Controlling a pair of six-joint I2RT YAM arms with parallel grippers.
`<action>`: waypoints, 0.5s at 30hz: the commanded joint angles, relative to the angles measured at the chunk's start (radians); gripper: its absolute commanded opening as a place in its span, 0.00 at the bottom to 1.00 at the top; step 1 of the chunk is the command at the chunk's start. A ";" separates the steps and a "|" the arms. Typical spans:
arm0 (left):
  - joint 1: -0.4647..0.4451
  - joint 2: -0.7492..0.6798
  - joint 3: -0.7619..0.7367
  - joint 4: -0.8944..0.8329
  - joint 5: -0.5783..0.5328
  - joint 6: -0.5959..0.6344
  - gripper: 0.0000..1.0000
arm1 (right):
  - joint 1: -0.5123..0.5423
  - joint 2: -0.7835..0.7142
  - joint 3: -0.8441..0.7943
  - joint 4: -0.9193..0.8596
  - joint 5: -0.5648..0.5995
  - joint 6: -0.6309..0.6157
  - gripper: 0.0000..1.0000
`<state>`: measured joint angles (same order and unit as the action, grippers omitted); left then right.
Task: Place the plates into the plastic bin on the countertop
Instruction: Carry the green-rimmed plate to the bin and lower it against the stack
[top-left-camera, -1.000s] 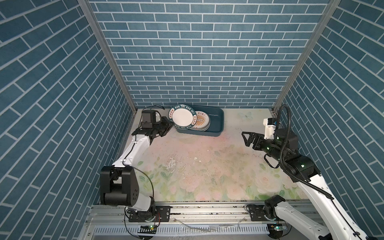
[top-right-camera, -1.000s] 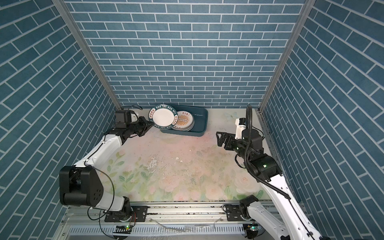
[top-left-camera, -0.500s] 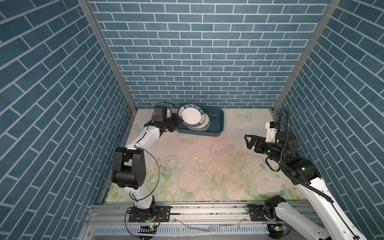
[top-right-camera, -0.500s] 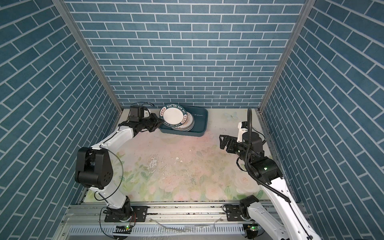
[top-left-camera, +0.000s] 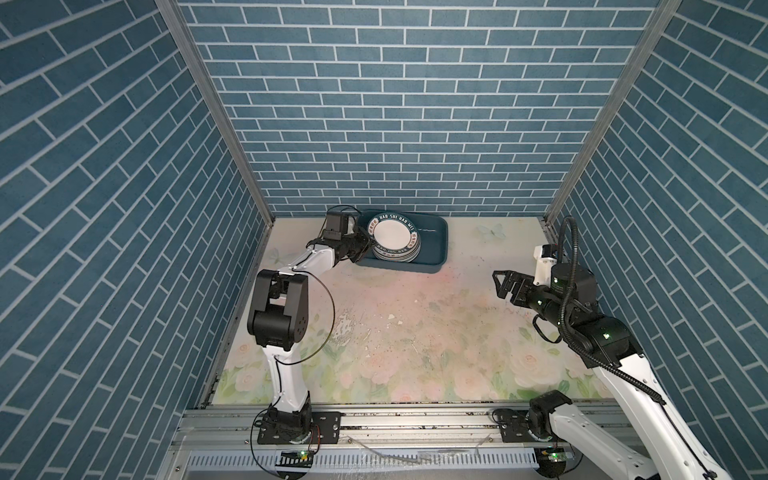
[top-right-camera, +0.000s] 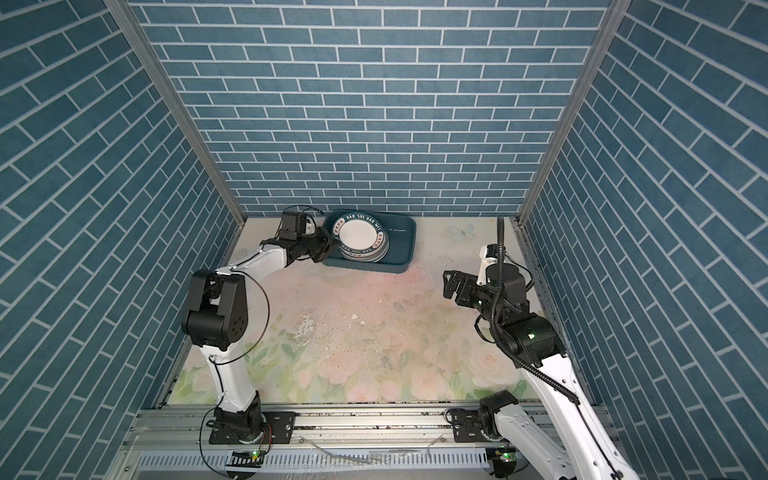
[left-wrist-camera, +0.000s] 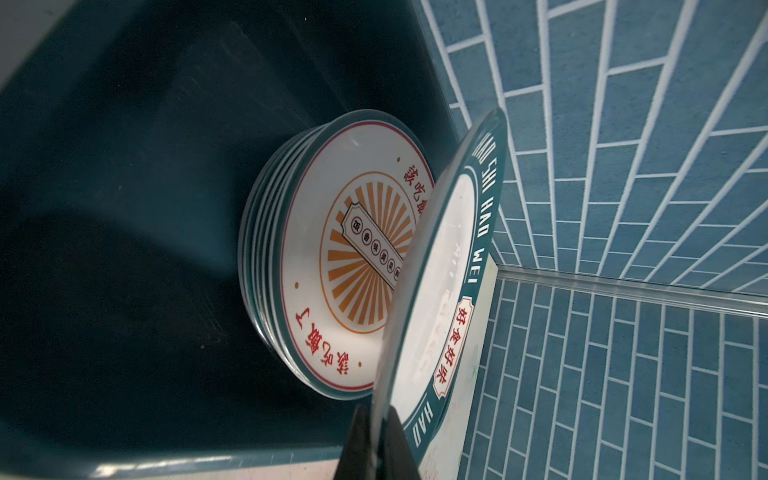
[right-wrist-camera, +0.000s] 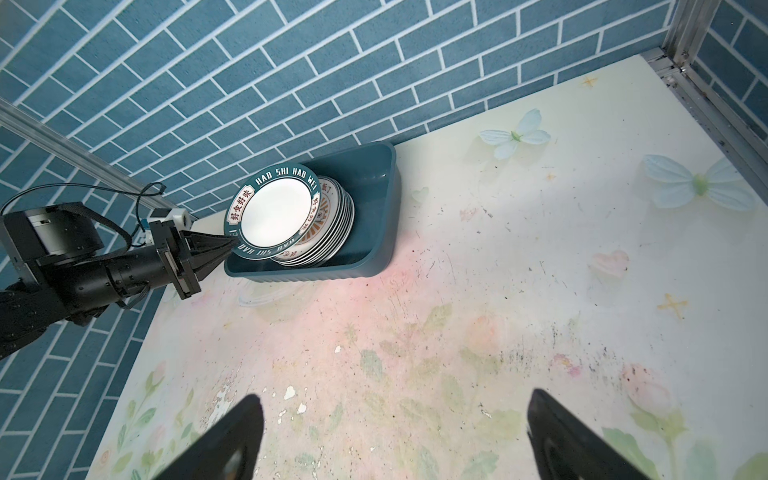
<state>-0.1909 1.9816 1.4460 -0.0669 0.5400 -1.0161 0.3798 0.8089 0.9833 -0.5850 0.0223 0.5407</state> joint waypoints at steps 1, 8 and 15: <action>-0.008 0.031 0.052 0.064 0.020 -0.016 0.00 | -0.020 0.018 0.011 -0.017 -0.002 -0.034 0.98; -0.010 0.113 0.095 0.092 0.020 -0.056 0.00 | -0.066 0.050 -0.002 0.000 -0.050 -0.028 0.99; -0.013 0.160 0.118 0.090 0.023 -0.072 0.00 | -0.098 0.068 -0.006 0.001 -0.067 -0.028 0.99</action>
<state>-0.1959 2.1361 1.5284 -0.0154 0.5442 -1.0836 0.2924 0.8715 0.9833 -0.5865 -0.0269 0.5407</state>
